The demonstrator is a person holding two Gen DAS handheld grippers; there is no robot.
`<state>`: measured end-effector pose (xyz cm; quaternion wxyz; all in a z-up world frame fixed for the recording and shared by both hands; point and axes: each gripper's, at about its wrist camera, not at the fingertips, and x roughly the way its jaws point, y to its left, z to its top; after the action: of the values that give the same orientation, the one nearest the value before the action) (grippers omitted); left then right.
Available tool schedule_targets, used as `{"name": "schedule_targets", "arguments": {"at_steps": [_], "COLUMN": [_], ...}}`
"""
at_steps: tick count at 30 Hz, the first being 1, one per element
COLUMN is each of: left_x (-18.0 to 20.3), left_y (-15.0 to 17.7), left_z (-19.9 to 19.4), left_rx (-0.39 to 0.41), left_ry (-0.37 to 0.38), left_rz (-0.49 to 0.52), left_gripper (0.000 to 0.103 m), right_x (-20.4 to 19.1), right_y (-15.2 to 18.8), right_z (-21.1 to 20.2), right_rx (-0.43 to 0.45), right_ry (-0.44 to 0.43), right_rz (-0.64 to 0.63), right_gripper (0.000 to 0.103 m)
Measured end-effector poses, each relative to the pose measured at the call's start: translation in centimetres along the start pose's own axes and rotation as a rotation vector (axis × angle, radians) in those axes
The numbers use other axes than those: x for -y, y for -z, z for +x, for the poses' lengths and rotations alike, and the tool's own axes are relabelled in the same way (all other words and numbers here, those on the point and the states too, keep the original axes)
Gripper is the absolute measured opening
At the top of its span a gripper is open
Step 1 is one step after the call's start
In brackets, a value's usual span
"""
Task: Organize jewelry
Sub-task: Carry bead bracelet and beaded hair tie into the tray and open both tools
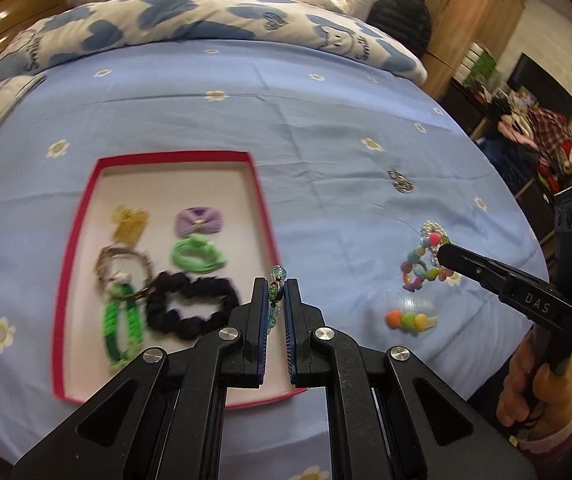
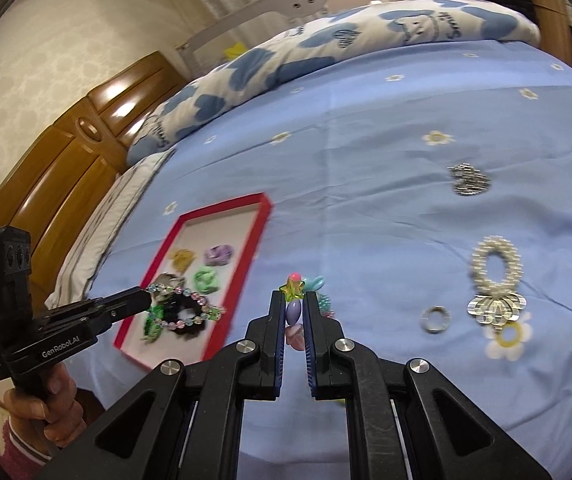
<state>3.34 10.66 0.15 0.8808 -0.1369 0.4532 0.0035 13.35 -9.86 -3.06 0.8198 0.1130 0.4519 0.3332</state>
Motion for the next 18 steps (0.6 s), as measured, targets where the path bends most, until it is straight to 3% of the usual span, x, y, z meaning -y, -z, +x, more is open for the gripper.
{"name": "schedule_targets", "arguments": {"at_steps": [18], "left_x": [-7.4], "left_y": [2.6], "left_z": [-2.9], "left_rx": [0.020], "left_ry": [-0.055], "left_rz": [-0.138], "left_gripper": [0.006], "right_x": [-10.1], "right_y": [1.3], "right_z": [5.7], "right_rx": [-0.112], "right_ry": [-0.149], "right_rz": [-0.149], "right_gripper": [0.008]}}
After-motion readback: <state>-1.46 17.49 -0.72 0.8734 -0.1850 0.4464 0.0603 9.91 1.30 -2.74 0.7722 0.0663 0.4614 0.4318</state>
